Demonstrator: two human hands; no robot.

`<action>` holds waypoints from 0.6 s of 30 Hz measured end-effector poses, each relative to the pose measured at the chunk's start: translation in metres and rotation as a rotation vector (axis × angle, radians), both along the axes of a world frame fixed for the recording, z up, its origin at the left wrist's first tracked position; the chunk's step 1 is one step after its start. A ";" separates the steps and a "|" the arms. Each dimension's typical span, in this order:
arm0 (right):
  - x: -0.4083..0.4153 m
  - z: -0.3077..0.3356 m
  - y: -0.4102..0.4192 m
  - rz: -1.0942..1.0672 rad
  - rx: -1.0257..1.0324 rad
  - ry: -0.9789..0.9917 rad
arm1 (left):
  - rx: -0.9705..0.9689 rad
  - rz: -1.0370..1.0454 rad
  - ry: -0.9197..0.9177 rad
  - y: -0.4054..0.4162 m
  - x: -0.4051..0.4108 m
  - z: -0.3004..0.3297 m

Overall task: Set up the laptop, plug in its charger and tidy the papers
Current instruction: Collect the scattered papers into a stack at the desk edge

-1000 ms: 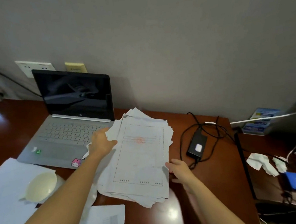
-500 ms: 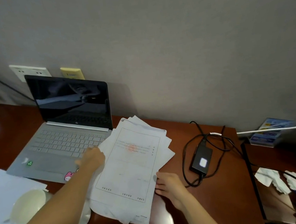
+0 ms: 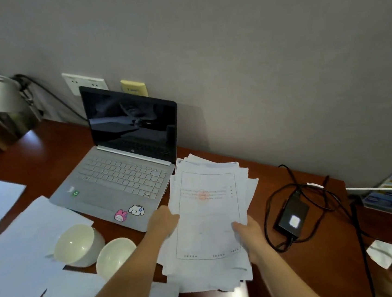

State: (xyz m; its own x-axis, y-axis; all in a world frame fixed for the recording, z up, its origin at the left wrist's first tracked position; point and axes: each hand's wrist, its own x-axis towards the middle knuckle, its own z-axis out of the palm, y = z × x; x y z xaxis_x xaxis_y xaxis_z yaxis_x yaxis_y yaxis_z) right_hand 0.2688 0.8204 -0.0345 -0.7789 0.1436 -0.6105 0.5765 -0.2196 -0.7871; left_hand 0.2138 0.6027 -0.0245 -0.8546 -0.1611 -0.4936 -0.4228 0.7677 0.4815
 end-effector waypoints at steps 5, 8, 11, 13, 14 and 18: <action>0.012 -0.006 0.018 -0.041 0.057 0.017 | 0.279 0.154 0.045 0.004 0.029 -0.006; 0.019 -0.003 0.022 -0.052 -0.007 0.055 | 0.356 0.187 0.173 0.009 0.038 0.003; 0.020 0.014 0.027 -0.068 -0.075 0.148 | 0.482 0.218 0.324 0.012 0.044 0.022; 0.018 0.033 0.032 -0.046 -0.026 0.226 | 0.593 0.244 0.394 0.010 0.050 0.036; 0.018 0.044 0.035 -0.029 0.033 0.259 | 0.652 0.255 0.412 0.009 0.056 0.041; 0.017 0.086 0.044 0.097 0.151 0.451 | 0.841 0.262 0.376 0.010 0.086 0.046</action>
State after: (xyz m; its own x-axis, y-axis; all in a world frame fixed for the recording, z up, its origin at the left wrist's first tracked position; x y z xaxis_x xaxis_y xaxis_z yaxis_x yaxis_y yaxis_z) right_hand 0.2854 0.8640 0.0514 -0.9752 0.1179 -0.1872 0.1831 -0.0453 -0.9821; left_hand 0.2996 0.6126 0.0211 -0.9680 -0.0874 -0.2351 -0.2370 0.0115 0.9714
